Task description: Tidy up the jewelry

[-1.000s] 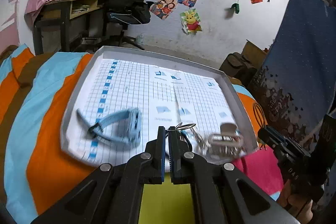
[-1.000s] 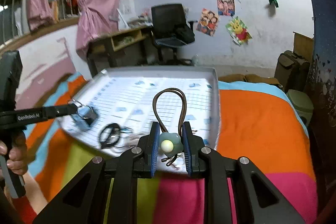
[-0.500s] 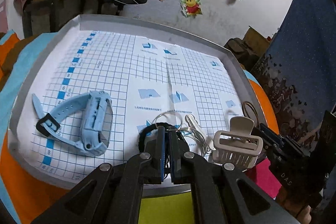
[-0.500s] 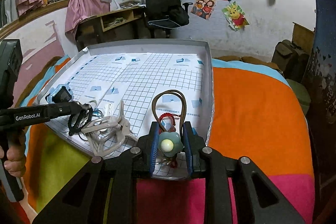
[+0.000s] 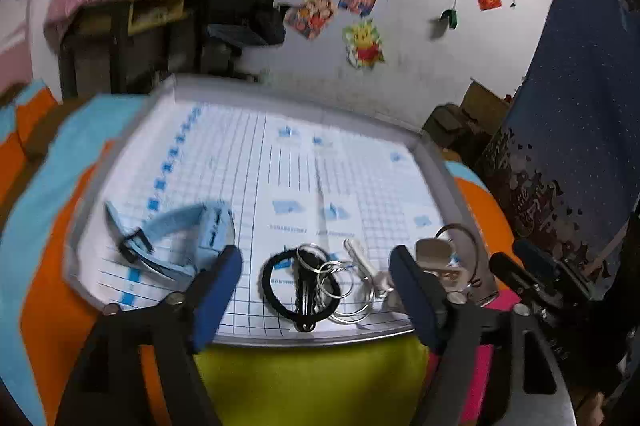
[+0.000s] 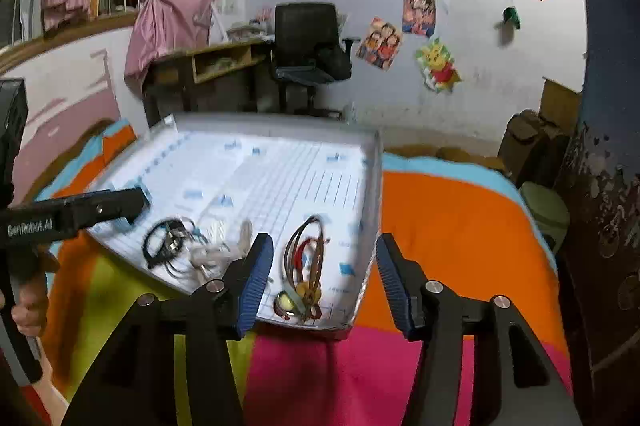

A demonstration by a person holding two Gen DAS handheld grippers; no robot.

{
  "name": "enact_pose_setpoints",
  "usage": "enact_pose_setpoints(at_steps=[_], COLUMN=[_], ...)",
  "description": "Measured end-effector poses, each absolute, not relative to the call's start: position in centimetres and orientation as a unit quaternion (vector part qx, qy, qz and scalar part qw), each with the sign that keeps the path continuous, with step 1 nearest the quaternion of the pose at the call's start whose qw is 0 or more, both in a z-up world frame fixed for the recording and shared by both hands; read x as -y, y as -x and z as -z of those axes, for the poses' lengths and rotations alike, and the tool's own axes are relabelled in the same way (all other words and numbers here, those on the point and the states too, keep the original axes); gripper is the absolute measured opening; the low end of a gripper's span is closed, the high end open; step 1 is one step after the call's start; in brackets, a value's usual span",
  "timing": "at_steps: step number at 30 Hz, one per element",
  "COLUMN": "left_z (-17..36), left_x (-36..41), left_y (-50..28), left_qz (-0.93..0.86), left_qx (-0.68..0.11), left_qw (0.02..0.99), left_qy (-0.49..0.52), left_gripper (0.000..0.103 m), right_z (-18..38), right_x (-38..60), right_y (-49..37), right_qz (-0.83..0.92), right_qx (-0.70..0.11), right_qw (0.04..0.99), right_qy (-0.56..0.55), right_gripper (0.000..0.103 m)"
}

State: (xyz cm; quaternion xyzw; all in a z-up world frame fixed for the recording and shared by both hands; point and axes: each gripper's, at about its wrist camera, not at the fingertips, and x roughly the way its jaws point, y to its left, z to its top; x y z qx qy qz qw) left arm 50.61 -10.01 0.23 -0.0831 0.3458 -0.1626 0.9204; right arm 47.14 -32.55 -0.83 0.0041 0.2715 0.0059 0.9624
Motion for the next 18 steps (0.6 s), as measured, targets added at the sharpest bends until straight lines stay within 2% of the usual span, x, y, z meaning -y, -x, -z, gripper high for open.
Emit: enact_pose_setpoints(at_steps=[6,8,10,18], left_z=[-4.9,-6.5,-7.8,-12.7], left_x=[10.1,9.7,9.5,8.1], left_y=[-46.2,-44.5,-42.8,-34.7], left_qz=[0.142,0.126,0.116,0.091], left_qx=[-0.266,-0.237,-0.212,-0.132], left_qw=[0.951,0.961,0.968,0.986], left_qy=[0.065,0.065,0.064,0.043], left_gripper=[0.098,0.101,0.103,0.103], right_z=[-3.9,-5.6,-7.5,-12.0], right_x=[32.9,33.1,33.0,31.8], right_y=[-43.0,-41.4,-39.3,-31.2], right_qz=[0.002,0.002,0.004,-0.009], right_qx=[-0.216,-0.196,-0.173,-0.12], right_qw=[0.976,0.98,0.985,0.993], right_qy=[-0.013,-0.017,-0.019,-0.018], right_gripper=[0.073,0.084,0.09,0.095])
